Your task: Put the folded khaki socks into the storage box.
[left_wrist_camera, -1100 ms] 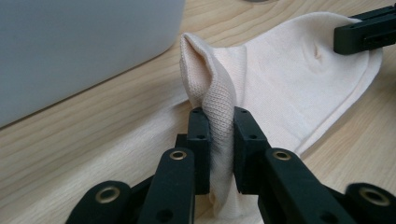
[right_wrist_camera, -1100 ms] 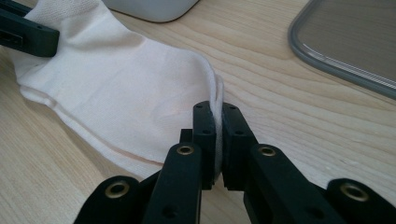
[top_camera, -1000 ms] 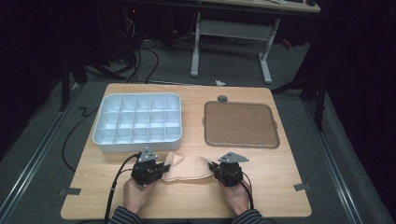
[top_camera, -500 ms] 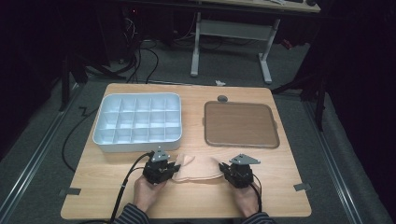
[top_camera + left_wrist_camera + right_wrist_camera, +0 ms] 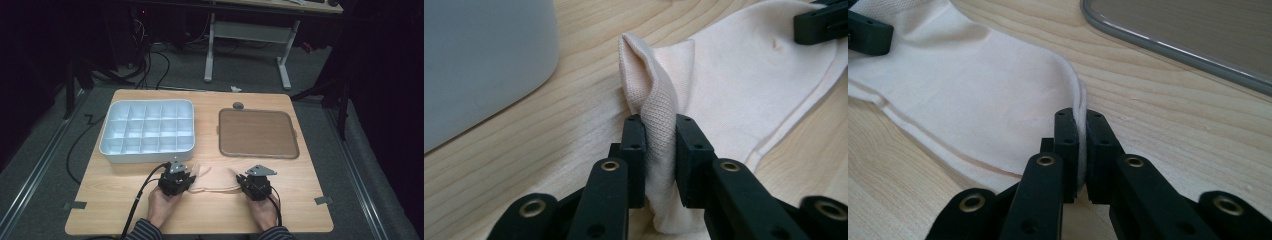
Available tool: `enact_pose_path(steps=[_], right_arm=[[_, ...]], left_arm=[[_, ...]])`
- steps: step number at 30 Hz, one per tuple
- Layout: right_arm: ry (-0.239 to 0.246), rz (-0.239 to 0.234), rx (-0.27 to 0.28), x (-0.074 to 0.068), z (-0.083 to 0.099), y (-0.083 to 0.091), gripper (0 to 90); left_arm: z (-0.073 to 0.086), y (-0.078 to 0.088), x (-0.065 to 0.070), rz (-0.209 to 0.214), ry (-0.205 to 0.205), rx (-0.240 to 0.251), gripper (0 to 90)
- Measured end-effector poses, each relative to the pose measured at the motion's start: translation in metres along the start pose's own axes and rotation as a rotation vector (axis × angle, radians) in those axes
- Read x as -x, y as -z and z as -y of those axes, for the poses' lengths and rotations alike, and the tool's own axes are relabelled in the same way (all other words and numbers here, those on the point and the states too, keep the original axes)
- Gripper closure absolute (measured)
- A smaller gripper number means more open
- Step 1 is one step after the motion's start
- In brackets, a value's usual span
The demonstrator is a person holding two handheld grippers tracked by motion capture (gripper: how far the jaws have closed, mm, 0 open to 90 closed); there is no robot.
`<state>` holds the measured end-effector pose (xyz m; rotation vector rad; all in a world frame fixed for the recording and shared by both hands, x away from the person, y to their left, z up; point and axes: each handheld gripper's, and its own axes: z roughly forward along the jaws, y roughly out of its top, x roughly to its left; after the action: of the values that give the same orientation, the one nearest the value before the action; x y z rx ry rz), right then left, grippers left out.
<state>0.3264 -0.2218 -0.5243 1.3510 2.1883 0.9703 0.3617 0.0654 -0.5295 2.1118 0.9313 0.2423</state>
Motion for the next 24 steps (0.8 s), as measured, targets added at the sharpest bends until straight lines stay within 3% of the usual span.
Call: enact_pose_path(steps=[8,11,14,18,24], right_arm=[[0.006,0.003,0.0,0.001,0.001,-0.003,82.9],[-0.011,0.004,0.003,0.001,0.001,-0.003,78.7],[-0.027,0.002,0.025,0.003,0.0,0.001,69.6],[-0.052,0.0,0.059,0.005,-0.002,0.01,64.9],[-0.048,0.0,0.101,0.002,-0.006,0.023,64.8]], left_arm=[[0.0,0.0,-0.002,-0.003,0.008,0.001,73.5],[0.0,0.001,-0.004,-0.002,0.03,-0.003,67.3],[0.0,0.004,-0.006,-0.006,0.052,0.007,59.3],[-0.001,0.009,-0.008,-0.001,0.077,0.024,54.1],[-0.001,0.013,-0.011,-0.007,0.098,0.031,51.1]])
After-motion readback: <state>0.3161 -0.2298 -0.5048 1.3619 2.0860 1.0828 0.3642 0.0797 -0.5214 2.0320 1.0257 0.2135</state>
